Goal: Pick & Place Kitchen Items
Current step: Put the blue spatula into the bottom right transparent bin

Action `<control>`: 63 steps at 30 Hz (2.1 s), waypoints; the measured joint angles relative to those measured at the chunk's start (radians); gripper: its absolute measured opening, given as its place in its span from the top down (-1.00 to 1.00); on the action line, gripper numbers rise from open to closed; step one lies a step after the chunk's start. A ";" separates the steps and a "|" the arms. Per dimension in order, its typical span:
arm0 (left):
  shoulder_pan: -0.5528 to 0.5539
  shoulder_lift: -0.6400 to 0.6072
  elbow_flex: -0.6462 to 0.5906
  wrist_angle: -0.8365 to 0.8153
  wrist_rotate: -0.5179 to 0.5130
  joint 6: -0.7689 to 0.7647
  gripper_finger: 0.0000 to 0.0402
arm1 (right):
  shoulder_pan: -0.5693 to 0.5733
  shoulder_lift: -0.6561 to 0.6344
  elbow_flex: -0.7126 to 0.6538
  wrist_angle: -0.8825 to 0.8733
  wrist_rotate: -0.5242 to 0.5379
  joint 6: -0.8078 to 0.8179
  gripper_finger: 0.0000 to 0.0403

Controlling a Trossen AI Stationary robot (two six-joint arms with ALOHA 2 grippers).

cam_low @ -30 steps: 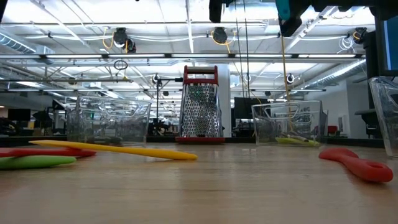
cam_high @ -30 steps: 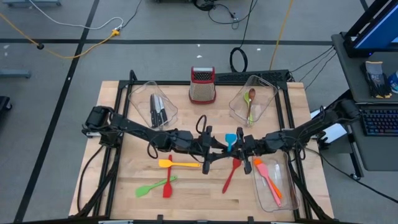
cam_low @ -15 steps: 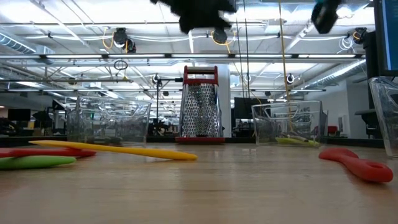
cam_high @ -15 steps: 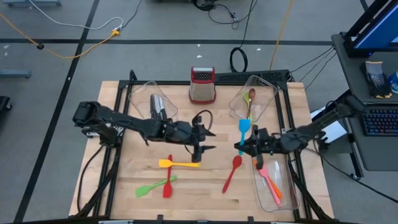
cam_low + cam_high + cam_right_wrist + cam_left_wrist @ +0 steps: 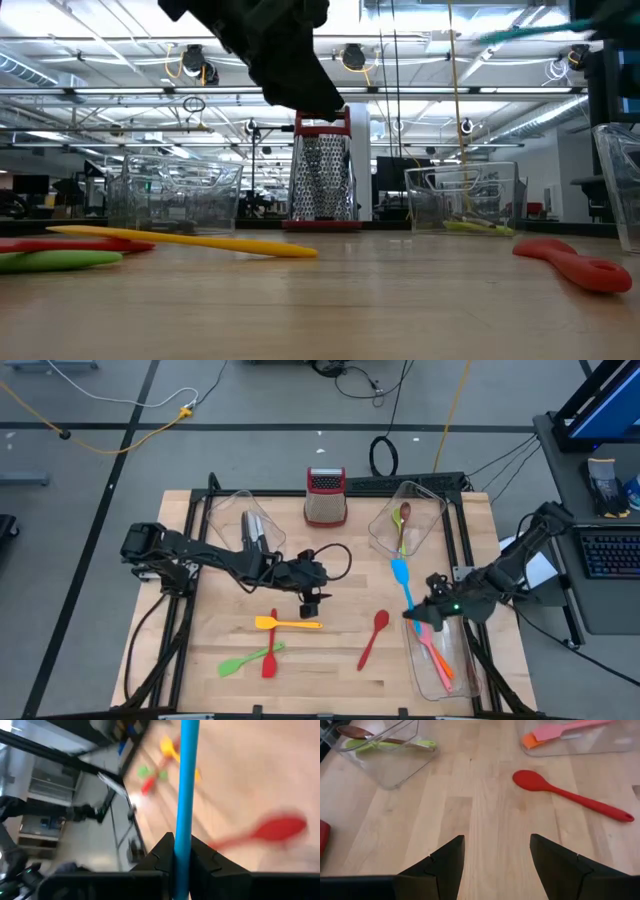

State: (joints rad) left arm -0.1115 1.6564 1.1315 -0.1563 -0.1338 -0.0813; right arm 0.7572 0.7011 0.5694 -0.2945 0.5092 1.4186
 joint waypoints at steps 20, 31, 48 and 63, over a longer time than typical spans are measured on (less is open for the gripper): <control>-0.062 -0.006 -0.120 0.216 0.007 0.071 -0.15 | 0.305 0.061 0.000 -0.240 -0.247 0.751 0.92; -0.143 -0.228 -0.284 0.170 -0.050 0.003 -0.15 | 0.417 0.133 0.000 -0.230 -0.247 0.870 0.92; -0.253 -0.564 -0.816 0.644 -0.213 -0.117 -0.15 | 0.499 0.308 0.161 -0.250 -0.233 0.896 0.92; -0.337 -0.565 -0.833 0.663 -0.261 -0.162 -0.14 | 0.420 0.495 0.162 -0.279 -0.414 0.927 0.92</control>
State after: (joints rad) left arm -0.4483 1.0912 0.2985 0.5064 -0.3948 -0.2432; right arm 1.1776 1.1966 0.7317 -0.5738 0.0956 2.3457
